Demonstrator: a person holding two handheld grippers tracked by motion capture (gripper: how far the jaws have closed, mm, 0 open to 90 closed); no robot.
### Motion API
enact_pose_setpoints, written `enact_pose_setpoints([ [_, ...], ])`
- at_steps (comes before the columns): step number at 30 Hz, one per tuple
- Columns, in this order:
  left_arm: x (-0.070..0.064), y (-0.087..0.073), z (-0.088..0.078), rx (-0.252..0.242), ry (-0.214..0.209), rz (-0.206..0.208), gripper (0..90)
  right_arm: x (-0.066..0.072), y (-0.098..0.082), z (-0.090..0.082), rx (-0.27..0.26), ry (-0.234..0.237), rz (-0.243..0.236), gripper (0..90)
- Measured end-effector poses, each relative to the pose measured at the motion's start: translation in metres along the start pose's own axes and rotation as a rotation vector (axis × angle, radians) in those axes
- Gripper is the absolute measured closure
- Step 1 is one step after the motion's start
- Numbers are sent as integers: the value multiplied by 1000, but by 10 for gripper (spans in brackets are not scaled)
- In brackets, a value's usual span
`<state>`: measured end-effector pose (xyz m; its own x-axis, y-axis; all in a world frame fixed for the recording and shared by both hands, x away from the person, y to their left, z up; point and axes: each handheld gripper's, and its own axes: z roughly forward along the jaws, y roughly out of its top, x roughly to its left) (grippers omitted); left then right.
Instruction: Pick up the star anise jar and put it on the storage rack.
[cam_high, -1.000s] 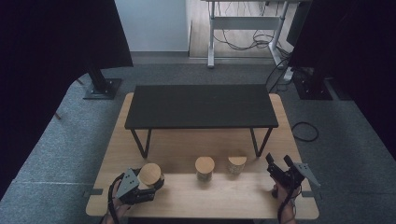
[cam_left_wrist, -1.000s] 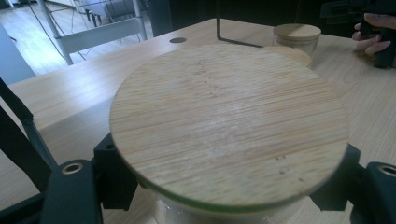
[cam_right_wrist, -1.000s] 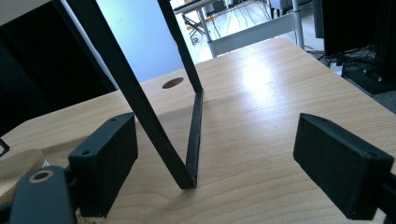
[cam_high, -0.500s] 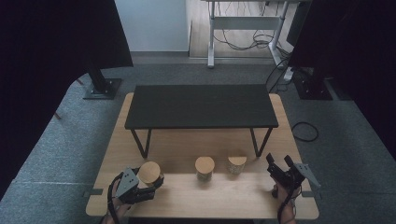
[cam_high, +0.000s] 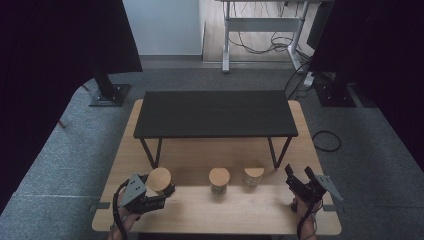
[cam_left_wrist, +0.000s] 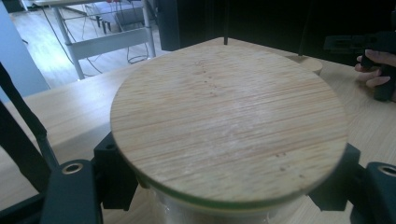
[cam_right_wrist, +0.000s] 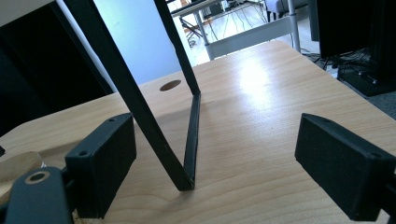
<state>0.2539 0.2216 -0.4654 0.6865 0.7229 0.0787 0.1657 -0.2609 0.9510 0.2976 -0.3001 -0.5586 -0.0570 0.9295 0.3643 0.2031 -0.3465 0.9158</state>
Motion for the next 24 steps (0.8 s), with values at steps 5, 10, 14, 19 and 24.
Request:
enact_pose_setpoints([
  [5, 0, 7, 1, -2, -2, 10, 249, -1, 0, 0, -3, 1, 11, 122],
  [10, 1, 12, 1, -2, 2, 10, 249, -1, 0, 0, -3, 2, 13, 120],
  [14, 4, 13, 0, 0, 11, 1, 249, -1, 0, 0, -3, 2, 13, 120],
  [19, 8, 16, -3, -2, 26, 2, 249, -1, 0, 0, -3, 1, 15, 120],
  [24, 10, 20, -5, -13, 30, 1, 249, -1, 0, 0, -4, 0, 16, 120],
])
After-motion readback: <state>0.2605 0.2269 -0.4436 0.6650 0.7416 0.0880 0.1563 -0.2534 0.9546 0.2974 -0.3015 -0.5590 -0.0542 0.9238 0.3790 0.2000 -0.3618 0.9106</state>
